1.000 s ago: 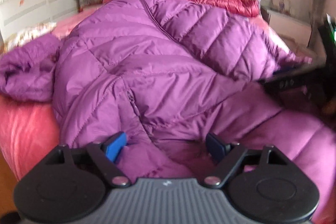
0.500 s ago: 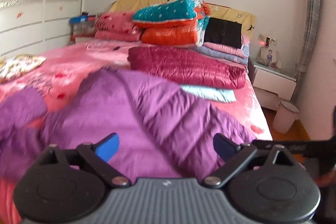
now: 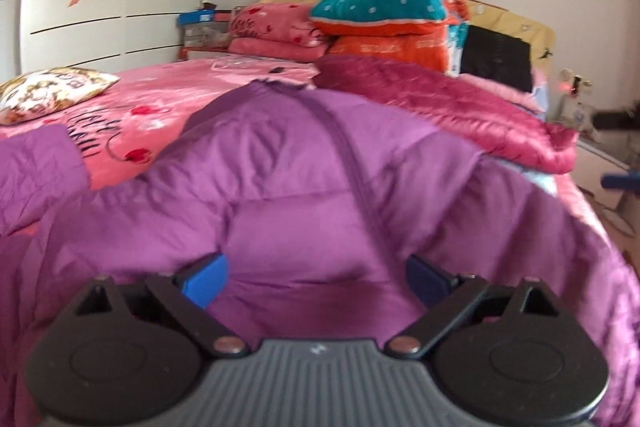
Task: Fold large clothes
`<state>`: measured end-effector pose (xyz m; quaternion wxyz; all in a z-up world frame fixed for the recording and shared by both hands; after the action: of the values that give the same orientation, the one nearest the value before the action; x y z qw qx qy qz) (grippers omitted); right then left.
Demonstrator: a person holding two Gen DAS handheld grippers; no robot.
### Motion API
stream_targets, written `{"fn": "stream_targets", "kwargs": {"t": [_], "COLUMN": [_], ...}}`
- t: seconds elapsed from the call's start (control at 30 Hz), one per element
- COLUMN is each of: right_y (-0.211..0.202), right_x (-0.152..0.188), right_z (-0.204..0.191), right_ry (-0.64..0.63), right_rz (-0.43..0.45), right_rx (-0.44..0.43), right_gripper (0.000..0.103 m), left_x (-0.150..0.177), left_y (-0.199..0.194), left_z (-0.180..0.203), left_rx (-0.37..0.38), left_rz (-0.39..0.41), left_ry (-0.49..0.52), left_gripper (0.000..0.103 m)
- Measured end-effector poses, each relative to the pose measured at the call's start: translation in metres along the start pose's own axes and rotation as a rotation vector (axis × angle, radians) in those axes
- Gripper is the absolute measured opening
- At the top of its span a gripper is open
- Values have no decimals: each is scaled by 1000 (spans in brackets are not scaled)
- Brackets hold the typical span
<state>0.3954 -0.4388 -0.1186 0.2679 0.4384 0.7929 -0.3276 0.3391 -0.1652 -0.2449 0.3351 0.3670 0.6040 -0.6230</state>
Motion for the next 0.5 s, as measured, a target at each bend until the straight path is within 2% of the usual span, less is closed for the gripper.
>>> {"fn": "stream_targets", "kwargs": {"t": [0.1, 0.2, 0.33, 0.5], "right_y": [45, 86, 138, 191], "right_x": [-8, -11, -9, 7], "right_z": [8, 8, 8, 14], "right_ry": [14, 58, 118, 340], "right_rz": [-31, -53, -95, -172], "right_rx": [15, -25, -48, -123], "right_gripper": [103, 103, 103, 103], "left_x": [10, 15, 20, 20], "left_y": [11, 19, 21, 24], "left_z": [-15, -23, -21, -22], "left_rx": [-17, 1, -8, -2], "left_rz": [-3, -26, -34, -44], "left_ry": [-8, -54, -44, -53], "left_gripper": [96, 96, 96, 96]}}
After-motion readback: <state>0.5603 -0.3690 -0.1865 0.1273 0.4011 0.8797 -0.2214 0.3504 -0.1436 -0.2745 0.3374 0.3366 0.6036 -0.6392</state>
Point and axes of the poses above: each gripper's, at about its wrist camera, not at the fingertips, and y roughly the way its jaws point, z to its right, x to its underside, the point moved 8 cm from there along y, roughly the way its jaws point, and after that the axes turned 12 degrees about -x, right-handed, at the moved point
